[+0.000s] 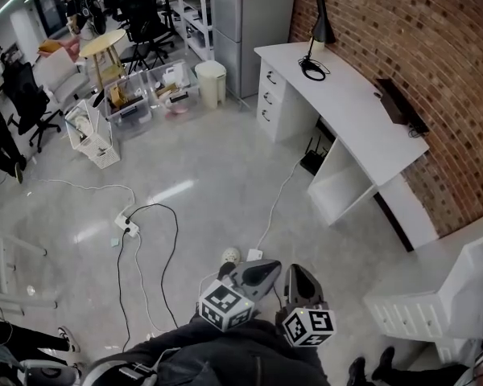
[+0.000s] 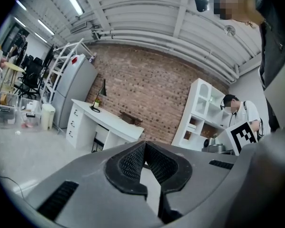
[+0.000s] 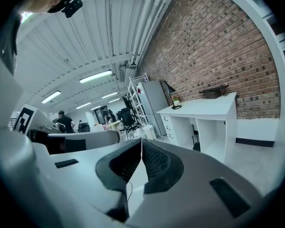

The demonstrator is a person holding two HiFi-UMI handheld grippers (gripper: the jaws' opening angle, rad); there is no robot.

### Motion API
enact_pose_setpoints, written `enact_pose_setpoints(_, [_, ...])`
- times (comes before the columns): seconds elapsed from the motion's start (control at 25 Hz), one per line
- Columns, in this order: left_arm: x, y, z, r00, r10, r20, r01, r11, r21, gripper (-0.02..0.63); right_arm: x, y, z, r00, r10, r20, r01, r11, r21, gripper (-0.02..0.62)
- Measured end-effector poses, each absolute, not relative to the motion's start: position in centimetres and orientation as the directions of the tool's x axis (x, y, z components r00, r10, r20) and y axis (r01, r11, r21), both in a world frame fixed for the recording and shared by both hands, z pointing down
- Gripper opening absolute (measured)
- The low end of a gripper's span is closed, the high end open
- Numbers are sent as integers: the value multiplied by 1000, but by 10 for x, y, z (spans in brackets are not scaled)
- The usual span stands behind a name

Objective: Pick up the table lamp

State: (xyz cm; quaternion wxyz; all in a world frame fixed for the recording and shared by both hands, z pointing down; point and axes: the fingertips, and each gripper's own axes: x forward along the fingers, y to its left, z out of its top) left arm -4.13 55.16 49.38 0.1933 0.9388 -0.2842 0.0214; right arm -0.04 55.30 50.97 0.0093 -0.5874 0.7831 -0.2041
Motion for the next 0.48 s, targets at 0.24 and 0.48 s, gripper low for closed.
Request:
enact_pose_setpoints(0.24, [-44, 491, 497, 852, -500, 154, -520, -778, 353, 2, -1, 488, 508, -263, -940, 216, -924, 180, -338, 11])
enact_pose_setpoints(0.48, [-53, 415, 490, 862, -486, 148, -504, -785, 359, 2, -4, 411, 499, -236, -951, 199, -930, 161, -329, 11])
